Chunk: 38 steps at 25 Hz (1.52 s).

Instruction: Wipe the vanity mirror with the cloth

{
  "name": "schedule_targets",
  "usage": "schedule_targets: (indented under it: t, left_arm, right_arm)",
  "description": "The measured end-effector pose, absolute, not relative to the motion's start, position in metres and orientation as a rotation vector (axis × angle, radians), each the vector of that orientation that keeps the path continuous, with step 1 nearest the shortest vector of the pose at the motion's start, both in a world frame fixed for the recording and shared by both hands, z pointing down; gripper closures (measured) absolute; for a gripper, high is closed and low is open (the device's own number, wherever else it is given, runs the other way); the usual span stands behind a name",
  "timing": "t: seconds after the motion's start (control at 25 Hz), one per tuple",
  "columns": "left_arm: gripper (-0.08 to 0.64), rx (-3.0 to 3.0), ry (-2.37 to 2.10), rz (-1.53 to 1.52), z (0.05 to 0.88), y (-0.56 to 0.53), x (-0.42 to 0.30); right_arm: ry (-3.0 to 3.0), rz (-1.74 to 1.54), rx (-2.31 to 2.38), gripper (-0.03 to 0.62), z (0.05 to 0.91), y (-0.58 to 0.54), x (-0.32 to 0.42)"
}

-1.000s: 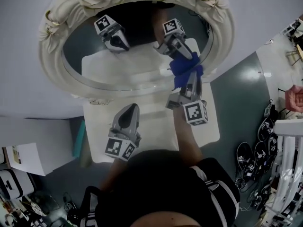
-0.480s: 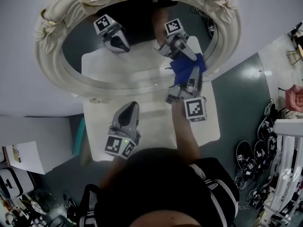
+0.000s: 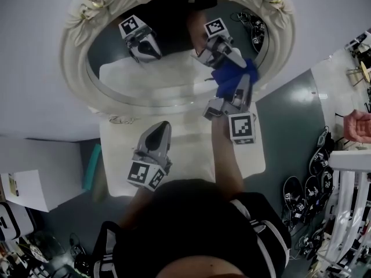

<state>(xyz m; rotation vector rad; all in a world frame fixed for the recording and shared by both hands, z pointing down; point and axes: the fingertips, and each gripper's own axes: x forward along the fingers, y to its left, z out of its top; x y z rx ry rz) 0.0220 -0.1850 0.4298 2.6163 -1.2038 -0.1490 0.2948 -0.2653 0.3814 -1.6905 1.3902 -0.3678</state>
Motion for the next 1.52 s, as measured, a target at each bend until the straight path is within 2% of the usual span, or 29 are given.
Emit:
schedule_targets:
  t: [0.72, 1.52]
  left_arm:
    - [0.549, 2.605, -1.257, -0.214, 0.423, -0.166, -0.003]
    - [0.549, 2.618, -1.321, -0.277, 0.396, -0.141, -0.036]
  right_arm:
    - [1.474, -0.183, -1.665, 0.539, 0.296, -0.263, 0.288]
    - [1.806, 0.181, -1.693, 0.538, 0.177, -0.264, 0.215]
